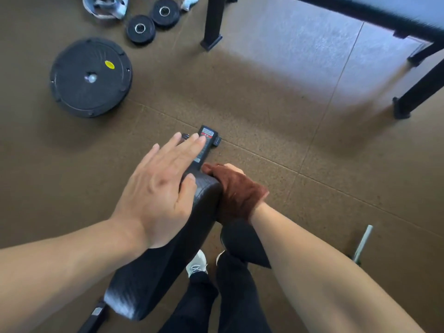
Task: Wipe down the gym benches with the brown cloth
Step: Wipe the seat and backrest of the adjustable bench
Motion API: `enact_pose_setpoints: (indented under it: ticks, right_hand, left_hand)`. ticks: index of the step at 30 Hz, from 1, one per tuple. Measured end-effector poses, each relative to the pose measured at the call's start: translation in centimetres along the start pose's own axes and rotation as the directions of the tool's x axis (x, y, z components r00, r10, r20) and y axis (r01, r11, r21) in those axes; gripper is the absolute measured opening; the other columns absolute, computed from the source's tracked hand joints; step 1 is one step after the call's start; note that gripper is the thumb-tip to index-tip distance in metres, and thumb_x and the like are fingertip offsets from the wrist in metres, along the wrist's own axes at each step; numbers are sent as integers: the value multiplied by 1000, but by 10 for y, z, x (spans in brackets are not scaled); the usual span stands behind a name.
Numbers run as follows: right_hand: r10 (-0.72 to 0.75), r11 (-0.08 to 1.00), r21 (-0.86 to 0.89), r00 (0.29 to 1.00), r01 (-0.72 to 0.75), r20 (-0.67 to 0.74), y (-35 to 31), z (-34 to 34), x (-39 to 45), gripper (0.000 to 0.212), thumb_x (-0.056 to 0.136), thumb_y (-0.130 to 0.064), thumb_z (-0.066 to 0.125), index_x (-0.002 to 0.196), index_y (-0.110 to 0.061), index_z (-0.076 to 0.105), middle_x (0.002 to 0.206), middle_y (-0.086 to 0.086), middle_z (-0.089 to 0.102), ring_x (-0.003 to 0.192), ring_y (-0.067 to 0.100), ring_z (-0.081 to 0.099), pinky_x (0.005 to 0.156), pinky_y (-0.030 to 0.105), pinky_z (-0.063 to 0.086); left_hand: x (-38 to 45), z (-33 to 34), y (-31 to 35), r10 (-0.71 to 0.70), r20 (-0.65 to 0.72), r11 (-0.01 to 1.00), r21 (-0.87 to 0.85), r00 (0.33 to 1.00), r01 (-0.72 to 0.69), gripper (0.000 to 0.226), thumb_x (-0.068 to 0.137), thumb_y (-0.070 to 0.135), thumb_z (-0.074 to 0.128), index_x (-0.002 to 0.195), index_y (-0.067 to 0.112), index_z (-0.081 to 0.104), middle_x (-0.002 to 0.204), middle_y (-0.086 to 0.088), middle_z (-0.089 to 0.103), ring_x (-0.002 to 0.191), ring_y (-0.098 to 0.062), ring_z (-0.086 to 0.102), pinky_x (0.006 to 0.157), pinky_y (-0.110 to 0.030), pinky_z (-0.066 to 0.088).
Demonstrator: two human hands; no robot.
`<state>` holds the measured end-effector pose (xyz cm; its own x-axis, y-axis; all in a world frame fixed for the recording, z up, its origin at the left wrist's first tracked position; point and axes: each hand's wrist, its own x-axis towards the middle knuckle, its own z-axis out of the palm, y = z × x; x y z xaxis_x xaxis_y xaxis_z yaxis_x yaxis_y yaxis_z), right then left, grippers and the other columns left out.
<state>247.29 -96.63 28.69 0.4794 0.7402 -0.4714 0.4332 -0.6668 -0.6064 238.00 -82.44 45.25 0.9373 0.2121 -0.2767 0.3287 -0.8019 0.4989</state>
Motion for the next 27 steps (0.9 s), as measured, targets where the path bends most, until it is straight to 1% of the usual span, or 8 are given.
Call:
enact_pose_setpoints:
  ticks: [3,7,11,15,18,21,24,27]
  right_hand:
    - [56,958,278,998,-65,41,-20,-7,-16,50,91,-31,75,139,-33,59,135,-14,62,128,11,59,112,30,43]
    - [387,372,915,922,-153,-3,-76,-1,-60,52,88,-74,52,132,-46,59,146,-7,60,139,16,53,120,48,38]
    - [527,291,946,849,-141,-35,-101,-5,-79,44,86,-80,42,126,-63,53,146,-24,56,141,3,47,121,37,34]
    - [499,109,967,854,-230,147,-50,10,-19,33,90,-52,50,95,-31,75,116,15,74,114,41,68,106,64,51]
    - [478,24,921,813,-389,331,-10,32,24,38,93,-40,57,110,-11,74,122,19,73,115,41,69,109,63,50]
    - [511,97,896,794,-433,329,-22,14,14,23,86,-41,63,97,-25,76,103,1,79,97,24,73,103,50,55]
    - [559,-139,889,706,-436,434,-66,-10,-27,30,77,-42,68,102,-31,78,105,5,78,100,27,73,103,51,53]
    - [579,-129,947,753,-295,314,-92,-14,-58,18,85,-47,61,93,-38,74,91,-5,73,93,22,69,97,46,53]
  left_hand:
    - [0,0,-1,2,-18,1000,8,1000,-2,67,92,33,28,158,24,38,163,15,35,155,-5,20,128,-39,15]
    - [-1,1,-2,33,-38,999,5,999,-33,63,94,29,31,155,22,42,160,11,40,154,-8,27,126,-45,22]
    - [-1,1,-3,30,-39,1000,-3,999,-30,61,95,28,31,155,20,44,159,7,44,153,-9,30,126,-45,23]
    - [-2,3,-3,22,-52,1000,5,998,-22,61,94,28,32,151,19,49,156,5,49,151,-12,35,126,-44,24]
    - [-1,3,-2,9,-45,1000,13,999,-8,61,92,29,31,149,20,53,155,6,50,150,-12,36,126,-45,24]
    - [-1,1,-2,-5,-37,1000,23,999,6,62,90,29,31,146,20,56,154,5,52,149,-13,38,126,-45,24]
    - [-1,1,-1,-6,-17,999,37,1000,7,64,88,29,30,146,20,55,154,5,52,150,-15,38,126,-46,24]
    - [0,1,-1,-21,-12,999,40,1000,21,66,87,30,29,146,20,55,153,4,53,148,-16,40,125,-47,26]
